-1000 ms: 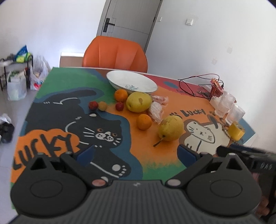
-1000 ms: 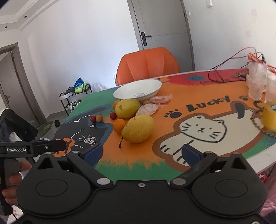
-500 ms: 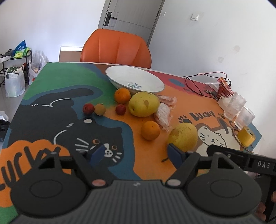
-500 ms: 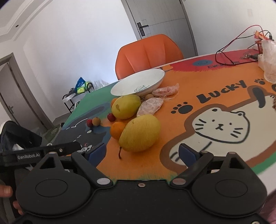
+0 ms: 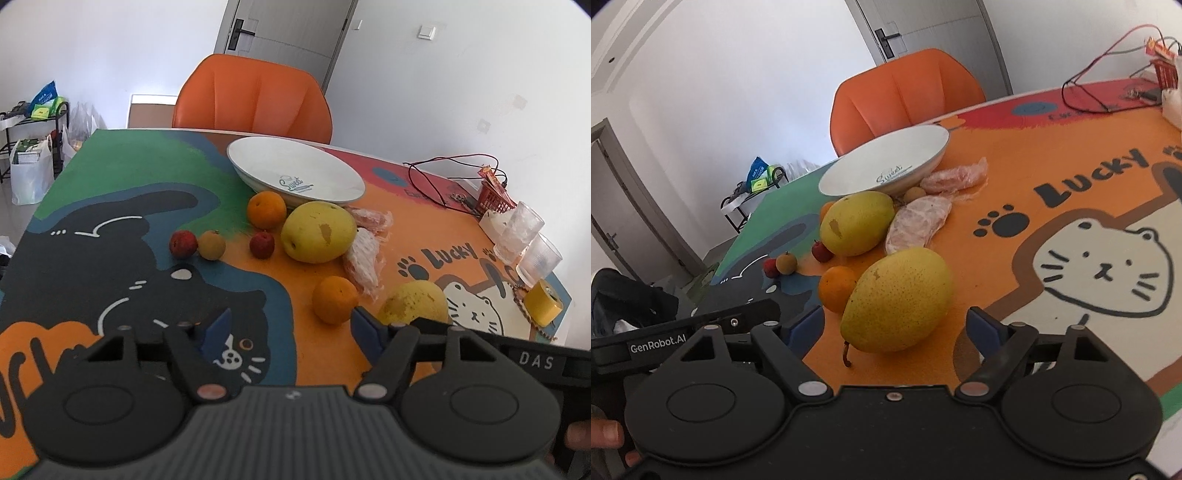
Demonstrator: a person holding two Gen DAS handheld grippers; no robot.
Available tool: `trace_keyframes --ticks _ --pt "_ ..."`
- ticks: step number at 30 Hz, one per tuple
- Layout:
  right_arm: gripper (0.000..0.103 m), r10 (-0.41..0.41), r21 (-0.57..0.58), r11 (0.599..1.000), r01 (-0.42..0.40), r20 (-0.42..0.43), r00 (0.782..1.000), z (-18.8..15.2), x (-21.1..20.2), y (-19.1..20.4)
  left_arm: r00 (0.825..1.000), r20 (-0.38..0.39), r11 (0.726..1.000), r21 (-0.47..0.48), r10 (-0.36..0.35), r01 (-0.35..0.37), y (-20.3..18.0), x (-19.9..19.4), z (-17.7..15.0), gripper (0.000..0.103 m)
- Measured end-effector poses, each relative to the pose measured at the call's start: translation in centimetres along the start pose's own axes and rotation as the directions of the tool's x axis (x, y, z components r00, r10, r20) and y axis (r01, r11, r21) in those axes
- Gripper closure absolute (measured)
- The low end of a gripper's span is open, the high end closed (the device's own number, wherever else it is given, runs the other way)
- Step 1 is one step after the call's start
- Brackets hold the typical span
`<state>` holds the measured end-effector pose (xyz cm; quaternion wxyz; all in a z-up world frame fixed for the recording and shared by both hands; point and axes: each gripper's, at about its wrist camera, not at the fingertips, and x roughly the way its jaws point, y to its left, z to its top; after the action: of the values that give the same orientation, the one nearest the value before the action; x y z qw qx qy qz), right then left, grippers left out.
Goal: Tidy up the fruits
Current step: 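Move the right tool down toward the large yellow pear, then grasp the large yellow pear with the right tool while the left tool grasps an orange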
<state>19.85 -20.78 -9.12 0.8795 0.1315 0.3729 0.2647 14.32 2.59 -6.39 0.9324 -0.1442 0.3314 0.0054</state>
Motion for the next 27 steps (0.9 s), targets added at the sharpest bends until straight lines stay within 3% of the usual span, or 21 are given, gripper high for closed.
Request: trace_keyframes --ticks 7,14,25,27 --pt "0.02 0.014 0.05 0.999 -0.013 -0.031 0.999 0.5 2.3 -0.5 1.0 -0.01 1.0 -0.004 0.0 0.0 -0.1 1.1 0.4 0.033" --pt "0.036 0.037 0.071 0.997 -0.036 -0.022 0.999 0.8 3.0 -1.1 1.0 -0.027 1.0 0.0 0.005 -0.005 -0.6 2.4 0.6 0.033" --pt "0.038 0.044 0.091 0.995 -0.045 0.02 0.999 0.8 1.8 -3.2 0.999 -0.035 0.999 0.036 -0.003 0.004 -2.9 4.5 1.0 0.033" --pt "0.038 0.032 0.089 0.995 -0.034 0.029 0.999 0.8 1.6 -3.8 0.999 -0.035 0.999 0.052 0.004 -0.003 -3.3 5.0 1.0 0.037"
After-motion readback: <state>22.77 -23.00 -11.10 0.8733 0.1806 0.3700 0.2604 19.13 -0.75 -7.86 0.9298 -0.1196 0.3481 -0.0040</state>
